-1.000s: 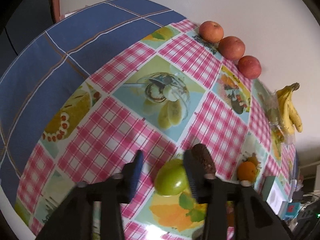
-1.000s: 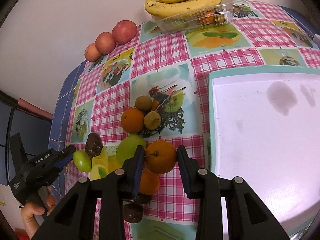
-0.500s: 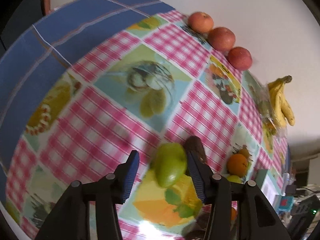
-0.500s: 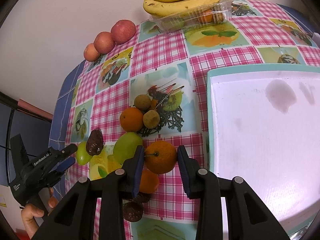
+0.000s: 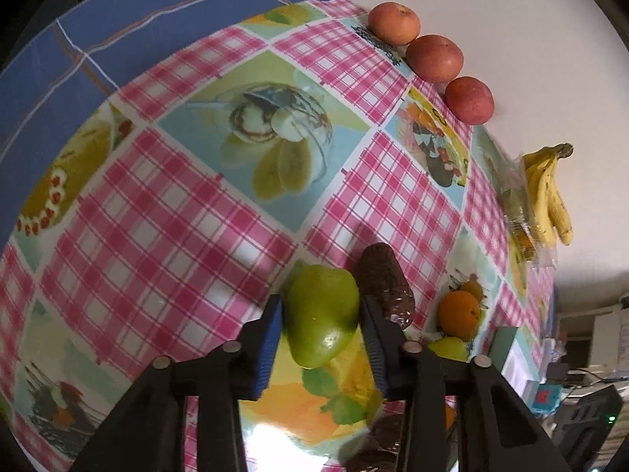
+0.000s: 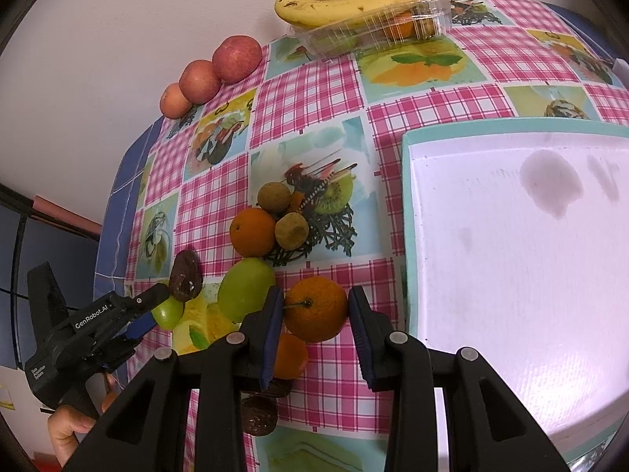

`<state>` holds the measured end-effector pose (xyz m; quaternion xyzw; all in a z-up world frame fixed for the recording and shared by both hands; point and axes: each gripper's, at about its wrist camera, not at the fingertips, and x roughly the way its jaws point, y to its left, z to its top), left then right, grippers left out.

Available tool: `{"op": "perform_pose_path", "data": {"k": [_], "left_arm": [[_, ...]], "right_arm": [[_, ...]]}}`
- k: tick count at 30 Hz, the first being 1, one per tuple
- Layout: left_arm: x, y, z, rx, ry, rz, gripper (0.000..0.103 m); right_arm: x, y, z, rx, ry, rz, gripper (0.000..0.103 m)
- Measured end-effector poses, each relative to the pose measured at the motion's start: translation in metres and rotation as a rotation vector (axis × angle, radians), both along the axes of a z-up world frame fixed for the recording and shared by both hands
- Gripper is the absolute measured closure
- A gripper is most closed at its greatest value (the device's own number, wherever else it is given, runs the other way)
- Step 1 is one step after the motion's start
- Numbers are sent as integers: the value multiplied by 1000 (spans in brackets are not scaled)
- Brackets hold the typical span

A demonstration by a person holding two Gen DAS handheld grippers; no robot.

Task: Organize fruits
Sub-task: 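Carry the green pear with the left gripper while the right carries the orange over the tray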

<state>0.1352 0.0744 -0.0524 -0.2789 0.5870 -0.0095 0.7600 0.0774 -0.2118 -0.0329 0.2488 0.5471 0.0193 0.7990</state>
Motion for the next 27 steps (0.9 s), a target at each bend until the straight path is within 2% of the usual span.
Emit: {"op": "perform_pose_path", "data": {"k": [6,12,17,21,27], "left_arm": [[-4,16,11,40,-22,78,62],[-4,12,32,53,-70,66,62],[-6,-17,52,70,-118,1,62],[-8,-51,65,68,-151,-77,62],[-10,-124,75,35,-187,-257,62]], "right_arm": [[-1,-1,1,5,-1,-5,68],[-2,-10,7,21,-18,-24,68],[-7,-35,19,-22,-38,-82,68],[-16,-74,26,-77,-48,-173,68],[-34,-131,27,-166,-21,-300,68]]}}
